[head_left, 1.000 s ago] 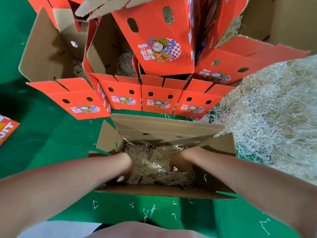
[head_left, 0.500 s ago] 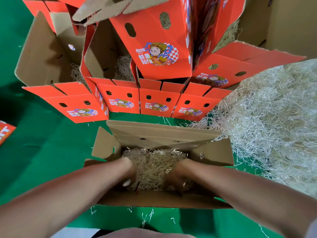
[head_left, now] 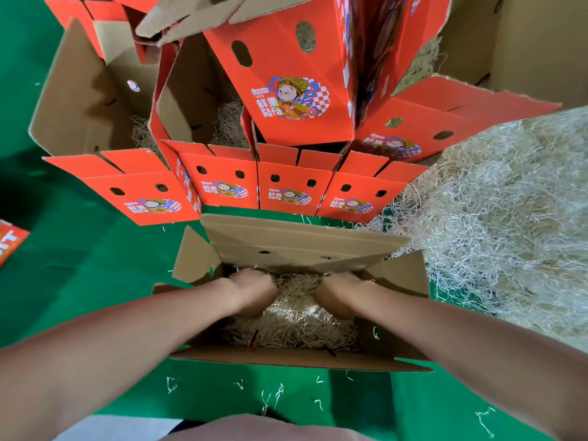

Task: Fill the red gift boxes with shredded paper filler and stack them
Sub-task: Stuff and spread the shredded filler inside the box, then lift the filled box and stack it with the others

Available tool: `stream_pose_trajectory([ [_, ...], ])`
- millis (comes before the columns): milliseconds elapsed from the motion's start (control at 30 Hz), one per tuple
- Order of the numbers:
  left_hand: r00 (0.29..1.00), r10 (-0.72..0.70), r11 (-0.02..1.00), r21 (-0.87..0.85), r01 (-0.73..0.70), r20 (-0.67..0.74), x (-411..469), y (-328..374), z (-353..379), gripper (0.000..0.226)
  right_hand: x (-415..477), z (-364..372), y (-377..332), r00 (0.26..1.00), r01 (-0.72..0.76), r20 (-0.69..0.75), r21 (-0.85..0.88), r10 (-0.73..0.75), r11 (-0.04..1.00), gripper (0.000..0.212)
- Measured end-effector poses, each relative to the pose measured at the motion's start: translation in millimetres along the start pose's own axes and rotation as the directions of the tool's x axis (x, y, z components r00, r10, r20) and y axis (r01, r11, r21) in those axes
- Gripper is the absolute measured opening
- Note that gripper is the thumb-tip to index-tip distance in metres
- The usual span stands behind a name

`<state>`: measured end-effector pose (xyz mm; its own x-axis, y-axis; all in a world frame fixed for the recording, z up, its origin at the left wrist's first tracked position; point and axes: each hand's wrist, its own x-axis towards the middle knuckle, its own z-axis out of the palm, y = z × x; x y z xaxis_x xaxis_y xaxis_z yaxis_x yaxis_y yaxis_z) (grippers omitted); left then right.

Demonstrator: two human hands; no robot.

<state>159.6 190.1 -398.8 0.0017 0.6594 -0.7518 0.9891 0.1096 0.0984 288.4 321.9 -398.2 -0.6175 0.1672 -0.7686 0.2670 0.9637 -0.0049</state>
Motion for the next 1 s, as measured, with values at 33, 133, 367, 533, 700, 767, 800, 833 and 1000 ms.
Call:
stream_pose_trajectory([
  [33, 0.996, -0.005, 1.0, 0.011, 0.006, -0.085, 2, 1, -2, 0.026, -1, -2, -5, 0.995, 0.092, 0.04, -0.139, -0.087, 0.986, 0.025],
  [133, 0.981, -0.07, 0.991, 0.128, 0.047, 0.183, 2, -3, 10, 0.035, -10, 6, -13, 0.923, 0.242, 0.375, -0.382, -0.09, 0.892, 0.037],
  [367, 0.998, -0.064, 0.974, -0.217, 0.064, 0.006, -29, -3, -16, 0.026, -41, -27, -8, 0.997, 0.041, 0.065, -0.153, -0.031, 0.987, 0.03],
  [533, 0.932, -0.021, 0.82, -0.539, -0.19, -0.362, -75, 1, -55, 0.028, -94, -50, 5, 0.64, 0.108, -0.768, 0.117, 0.02, 0.987, 0.009],
  [700, 0.92, 0.071, 0.773, -0.562, -0.295, -0.385, -120, 21, -67, 0.028, -115, -53, 29, 0.353, -0.048, -0.924, 0.141, 0.149, 0.989, 0.036],
  [767, 0.915, 0.045, 0.798, -0.537, -0.274, -0.401, -126, 29, -68, 0.029, -112, -56, 38, 0.584, -0.119, -0.773, 0.222, 0.249, 0.968, 0.041],
  [800, 0.909, 0.021, 0.803, -0.534, -0.263, -0.416, -128, 31, -66, 0.029, -110, -58, 42, 0.648, -0.125, -0.708, 0.264, 0.28, 0.957, 0.035],
  [833, 0.904, -0.003, 0.804, -0.539, -0.252, -0.427, -130, 31, -64, 0.031, -108, -60, 44, 0.681, -0.106, -0.669, 0.309, 0.296, 0.945, 0.029],
  [1000, 0.858, -0.162, 0.841, -0.522, -0.138, -0.488, -151, 7, -47, 0.041, -87, -89, 19, 0.683, 0.053, -0.694, 0.357, 0.227, 0.932, 0.041],
])
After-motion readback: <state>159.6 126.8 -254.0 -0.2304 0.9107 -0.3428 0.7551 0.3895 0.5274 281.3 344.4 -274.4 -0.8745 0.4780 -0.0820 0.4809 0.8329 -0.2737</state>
